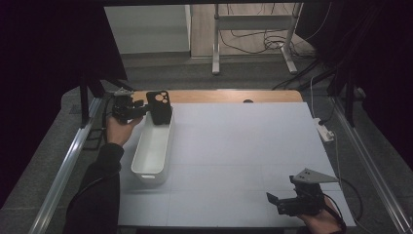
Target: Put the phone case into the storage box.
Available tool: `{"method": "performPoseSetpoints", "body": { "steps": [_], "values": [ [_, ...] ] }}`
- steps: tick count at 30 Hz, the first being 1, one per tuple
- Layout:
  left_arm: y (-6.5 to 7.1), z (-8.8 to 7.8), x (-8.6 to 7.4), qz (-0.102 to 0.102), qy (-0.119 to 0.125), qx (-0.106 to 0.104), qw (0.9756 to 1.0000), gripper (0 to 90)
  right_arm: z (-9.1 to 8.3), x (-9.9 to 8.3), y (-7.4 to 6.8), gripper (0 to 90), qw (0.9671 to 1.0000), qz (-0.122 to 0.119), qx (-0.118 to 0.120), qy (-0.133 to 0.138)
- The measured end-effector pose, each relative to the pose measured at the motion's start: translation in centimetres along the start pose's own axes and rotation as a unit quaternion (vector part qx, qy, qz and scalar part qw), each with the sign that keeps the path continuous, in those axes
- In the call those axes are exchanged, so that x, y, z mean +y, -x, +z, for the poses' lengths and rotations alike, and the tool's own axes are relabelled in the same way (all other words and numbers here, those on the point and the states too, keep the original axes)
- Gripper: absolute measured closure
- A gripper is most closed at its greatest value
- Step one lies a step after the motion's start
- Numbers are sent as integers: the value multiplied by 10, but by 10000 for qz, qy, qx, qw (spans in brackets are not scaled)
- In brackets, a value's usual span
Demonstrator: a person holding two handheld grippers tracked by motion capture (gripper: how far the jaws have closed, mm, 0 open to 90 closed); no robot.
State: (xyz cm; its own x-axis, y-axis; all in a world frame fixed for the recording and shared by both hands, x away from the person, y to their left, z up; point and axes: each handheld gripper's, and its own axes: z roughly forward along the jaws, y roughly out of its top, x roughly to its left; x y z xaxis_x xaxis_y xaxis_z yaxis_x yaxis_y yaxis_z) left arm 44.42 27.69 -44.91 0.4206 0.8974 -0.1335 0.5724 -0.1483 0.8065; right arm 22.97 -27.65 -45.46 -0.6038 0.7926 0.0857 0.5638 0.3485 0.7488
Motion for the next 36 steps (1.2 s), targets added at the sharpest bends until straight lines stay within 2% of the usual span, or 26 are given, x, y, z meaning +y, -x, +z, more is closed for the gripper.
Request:
{"method": "performPoseSetpoints", "body": {
  "steps": [5,9,12,19,20,25,27,32,36],
  "values": [
    [4,-4,-2,45,-33,-11,10000,427,0,0,0,0,10000,-11,2,-6],
    [5,-7,-4,-8,-42,-89,10000,393,0,0,0,0,10000,-18,7,-6],
    [6,-9,-7,-49,-41,-127,9999,333,1,0,0,0,10000,-25,11,-16],
    [13,-13,-11,77,-124,-115,9998,237,1,0,-1,0,10000,-40,7,-37],
    [14,-12,-11,88,-157,-169,9997,200,1,0,-1,0,10000,-35,6,-31],
    [20,-13,-12,100,-226,-265,9993,140,1,0,0,0,10000,-9,7,-14],
    [22,-14,-11,57,-279,-303,9991,114,0,0,0,0,10000,20,-9,-7],
    [27,-18,-12,27,-240,-392,9989,76,0,0,0,0,9999,25,-115,-119],
    [30,-22,-14,27,-210,-416,9989,44,-1,0,2,0,9997,111,-180,-76]
  ]
}}
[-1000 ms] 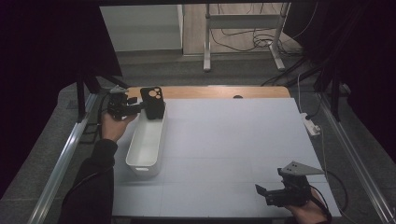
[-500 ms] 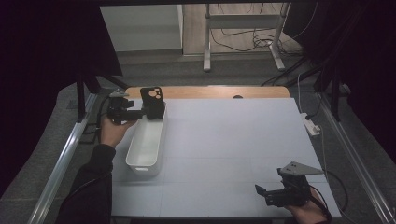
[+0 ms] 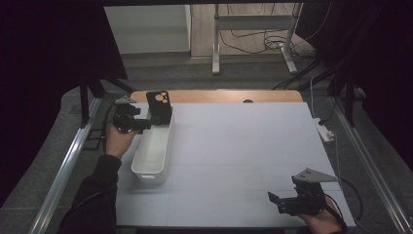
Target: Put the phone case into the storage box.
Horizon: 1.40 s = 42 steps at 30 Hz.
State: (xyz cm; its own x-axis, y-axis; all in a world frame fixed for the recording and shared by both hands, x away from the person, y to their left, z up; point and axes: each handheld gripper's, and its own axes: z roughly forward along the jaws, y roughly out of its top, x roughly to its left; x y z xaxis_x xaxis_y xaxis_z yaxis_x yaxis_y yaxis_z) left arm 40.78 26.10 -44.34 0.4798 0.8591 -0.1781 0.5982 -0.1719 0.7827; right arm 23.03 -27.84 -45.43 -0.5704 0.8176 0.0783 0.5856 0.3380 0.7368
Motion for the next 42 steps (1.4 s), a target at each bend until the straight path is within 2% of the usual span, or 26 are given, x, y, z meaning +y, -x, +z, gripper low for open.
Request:
{"method": "performPoseSetpoints", "body": {
  "steps": [3,7,13,15,20,29,34,42],
  "values": [
    [2,-1,-1,19,0,9,10000,21,0,0,1,0,10000,9,-8,8],
    [4,-8,-4,7,151,-57,9999,8,0,0,1,0,10000,20,1,6],
    [9,-16,-7,204,145,-52,9997,7,0,0,0,0,10000,23,-27,6],
    [11,-19,-8,234,167,-114,9995,7,0,0,0,0,10000,7,-19,2],
    [16,-27,-10,267,289,-264,9989,9,0,0,-1,0,10000,-50,11,-5],
    [23,-38,-17,218,324,-432,9983,11,1,0,-2,0,9999,-107,44,-18],
    [28,-44,-22,273,403,-429,9979,5,0,0,-2,0,9999,-104,38,-18],
    [39,-54,-30,330,377,-476,9976,0,1,0,-3,0,9999,-139,20,-59]
  ]
}}
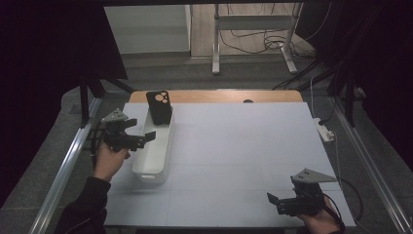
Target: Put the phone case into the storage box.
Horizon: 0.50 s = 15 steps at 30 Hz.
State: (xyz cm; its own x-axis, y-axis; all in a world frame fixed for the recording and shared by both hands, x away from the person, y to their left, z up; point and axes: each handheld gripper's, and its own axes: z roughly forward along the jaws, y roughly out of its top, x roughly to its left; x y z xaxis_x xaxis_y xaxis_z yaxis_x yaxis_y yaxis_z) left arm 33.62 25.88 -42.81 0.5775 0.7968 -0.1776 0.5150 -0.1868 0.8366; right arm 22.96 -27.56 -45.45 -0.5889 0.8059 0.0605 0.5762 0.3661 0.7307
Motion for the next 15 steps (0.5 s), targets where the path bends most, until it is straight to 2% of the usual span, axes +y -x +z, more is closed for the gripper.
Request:
{"method": "performPoseSetpoints", "body": {
  "steps": [6,11,15],
  "values": [
    [10,-9,-3,-46,62,-18,10000,0,0,0,0,0,10000,-13,7,-6],
    [18,-16,-8,15,146,77,9999,0,0,0,-1,0,10000,-40,17,0],
    [20,-20,-11,-30,156,33,9999,0,0,0,0,0,10000,-32,34,-7]
  ]
}}
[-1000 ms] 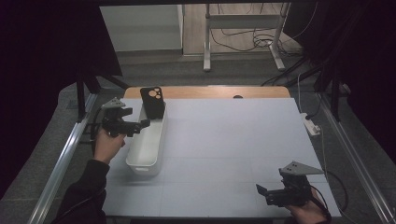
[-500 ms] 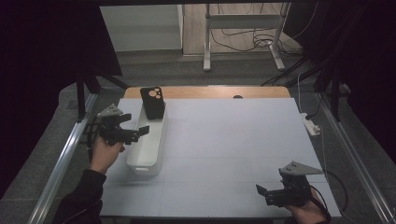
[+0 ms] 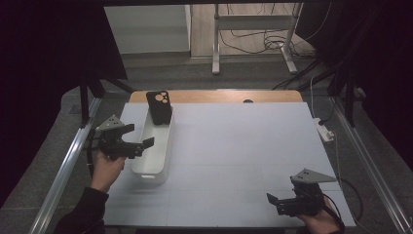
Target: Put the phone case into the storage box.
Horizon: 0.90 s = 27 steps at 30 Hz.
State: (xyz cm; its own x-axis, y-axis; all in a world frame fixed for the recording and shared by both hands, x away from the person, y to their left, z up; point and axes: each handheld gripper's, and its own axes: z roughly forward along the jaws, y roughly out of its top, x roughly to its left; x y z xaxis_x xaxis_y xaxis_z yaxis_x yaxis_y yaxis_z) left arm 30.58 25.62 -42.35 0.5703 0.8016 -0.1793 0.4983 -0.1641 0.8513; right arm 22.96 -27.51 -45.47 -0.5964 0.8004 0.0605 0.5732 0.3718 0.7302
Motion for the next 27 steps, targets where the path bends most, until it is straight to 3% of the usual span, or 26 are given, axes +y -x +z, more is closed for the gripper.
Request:
{"method": "performPoseSetpoints", "body": {
  "steps": [20,27],
  "values": [
    [26,-27,-21,180,-14,-9,9998,0,1,0,-2,0,9999,-100,14,-60],
    [30,-38,-30,198,-12,16,9998,0,1,0,-1,0,10000,-34,-2,-47]
  ]
}}
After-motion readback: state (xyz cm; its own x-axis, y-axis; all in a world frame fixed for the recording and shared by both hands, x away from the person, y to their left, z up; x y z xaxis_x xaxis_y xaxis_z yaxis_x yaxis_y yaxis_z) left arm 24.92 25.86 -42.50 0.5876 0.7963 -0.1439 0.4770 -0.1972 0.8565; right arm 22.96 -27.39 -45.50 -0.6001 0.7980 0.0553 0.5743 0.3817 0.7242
